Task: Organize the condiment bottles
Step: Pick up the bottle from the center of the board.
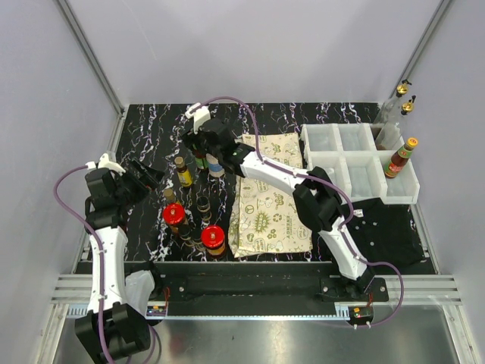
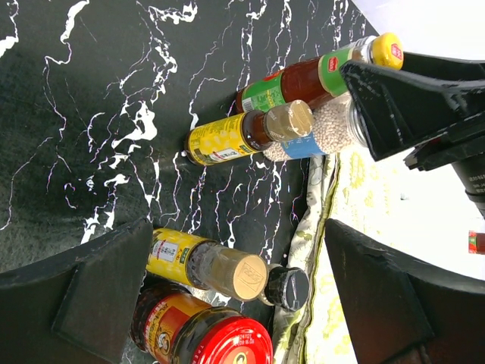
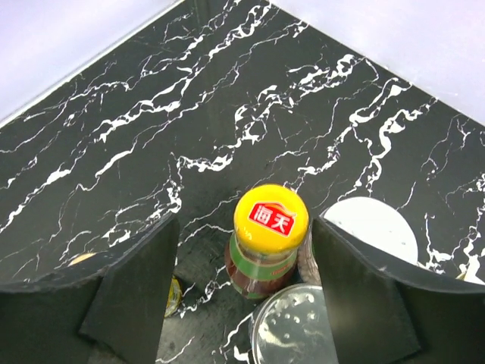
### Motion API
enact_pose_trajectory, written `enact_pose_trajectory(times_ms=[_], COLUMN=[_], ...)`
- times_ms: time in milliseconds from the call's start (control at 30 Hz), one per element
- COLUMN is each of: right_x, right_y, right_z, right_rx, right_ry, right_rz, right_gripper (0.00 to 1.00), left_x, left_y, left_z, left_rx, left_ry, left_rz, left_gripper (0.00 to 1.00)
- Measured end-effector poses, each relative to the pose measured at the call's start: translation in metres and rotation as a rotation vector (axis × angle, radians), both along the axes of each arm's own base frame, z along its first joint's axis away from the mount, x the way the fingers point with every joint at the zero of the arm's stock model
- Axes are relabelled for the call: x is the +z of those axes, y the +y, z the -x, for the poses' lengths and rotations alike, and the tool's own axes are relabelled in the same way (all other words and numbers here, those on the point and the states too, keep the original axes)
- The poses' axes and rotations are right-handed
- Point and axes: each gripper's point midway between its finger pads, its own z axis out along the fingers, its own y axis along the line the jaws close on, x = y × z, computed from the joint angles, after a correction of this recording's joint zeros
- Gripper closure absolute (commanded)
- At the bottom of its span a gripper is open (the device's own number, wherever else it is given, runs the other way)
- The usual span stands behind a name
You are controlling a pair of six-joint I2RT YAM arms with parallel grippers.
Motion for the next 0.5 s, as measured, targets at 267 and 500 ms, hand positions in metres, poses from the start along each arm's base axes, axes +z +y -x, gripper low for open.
enact_pose_trajectory(times_ms=[267, 500], right_x=[0.0021, -0.0069], right_y=[0.0005, 0.0026], right_z=[-0.0046, -0.0088], right_rx=[-0.018, -0.023], right_ry=[-0.009, -0.002], right_rz=[-0.005, -0.001], right_gripper=[0.35, 0.41], left_x=[0.0, 0.0012], left_y=[-0.0013, -0.0013], left_z=[-0.0017, -0.0031], left_rx=[-0.011, -0.015], left_ry=[0.0, -0.007], left_rz=[0.021, 0.025], left_gripper=[0.01, 0.01])
